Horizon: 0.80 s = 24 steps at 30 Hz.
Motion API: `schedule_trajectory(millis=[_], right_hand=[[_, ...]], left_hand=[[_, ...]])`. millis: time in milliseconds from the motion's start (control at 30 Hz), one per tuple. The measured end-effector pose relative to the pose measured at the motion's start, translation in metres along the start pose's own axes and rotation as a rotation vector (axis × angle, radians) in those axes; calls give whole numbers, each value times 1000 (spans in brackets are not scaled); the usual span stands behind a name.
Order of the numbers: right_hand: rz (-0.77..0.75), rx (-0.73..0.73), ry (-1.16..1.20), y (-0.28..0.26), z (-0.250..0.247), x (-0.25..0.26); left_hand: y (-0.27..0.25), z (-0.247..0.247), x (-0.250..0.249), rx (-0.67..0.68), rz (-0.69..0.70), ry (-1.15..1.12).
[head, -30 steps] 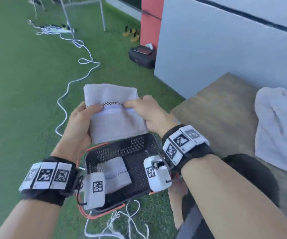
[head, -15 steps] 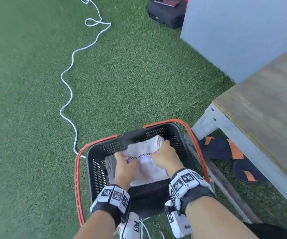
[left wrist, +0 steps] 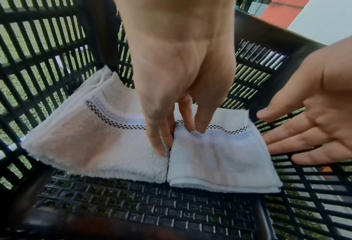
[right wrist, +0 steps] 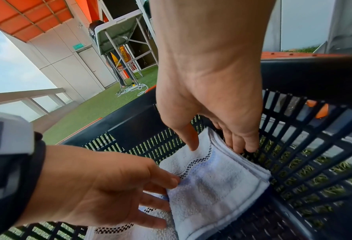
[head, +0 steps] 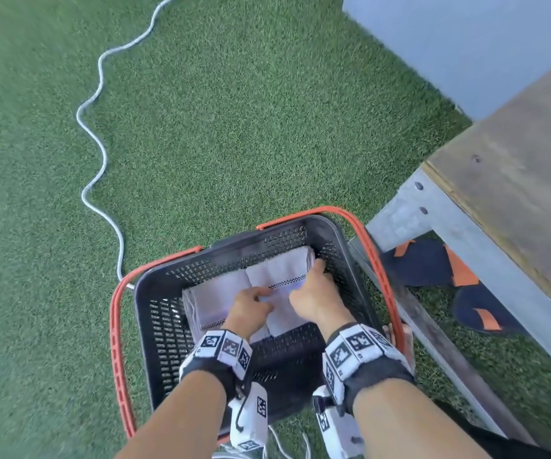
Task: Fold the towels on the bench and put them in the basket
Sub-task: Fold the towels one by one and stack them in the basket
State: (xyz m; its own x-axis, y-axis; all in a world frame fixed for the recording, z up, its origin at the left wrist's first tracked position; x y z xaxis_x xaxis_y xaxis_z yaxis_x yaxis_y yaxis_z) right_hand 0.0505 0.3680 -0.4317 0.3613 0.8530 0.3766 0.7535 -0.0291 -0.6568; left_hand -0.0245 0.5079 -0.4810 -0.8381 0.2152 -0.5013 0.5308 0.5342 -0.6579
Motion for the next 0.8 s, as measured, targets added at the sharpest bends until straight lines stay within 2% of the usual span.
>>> schedule_trajectory(millis=[267,467,633,700,800], right_hand=[[76,48,21,-3,-7,-13],[-54,12,27,-27,-41,37],[-280,-70,-62,-70,-99,106],[-344,-154,-100,-94,-138,123],[-429,-286,-108,-133,-216,133]], left_hand=[[-4,-8,-1,-61,-49,26],[-25,-28,-24,-56,-19,-15],[-64,-63,-88,4,89,-28],[-86,-71,-124,79,191,27],[-128,-91,-181,109,296,-37]])
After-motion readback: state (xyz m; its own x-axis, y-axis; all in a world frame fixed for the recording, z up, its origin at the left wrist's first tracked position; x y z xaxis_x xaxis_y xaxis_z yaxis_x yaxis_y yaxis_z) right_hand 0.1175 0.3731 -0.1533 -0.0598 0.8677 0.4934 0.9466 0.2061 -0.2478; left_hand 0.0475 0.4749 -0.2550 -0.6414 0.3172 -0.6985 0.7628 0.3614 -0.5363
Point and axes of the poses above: each hand's wrist, its own y-axis towards the middle knuckle, its own z-axis out of the palm, x = y × z, the point moved 8 cm from there along y, towards the middle knuckle, and after that the axes turned 13 degrees about -x, right-handed, at the moved point
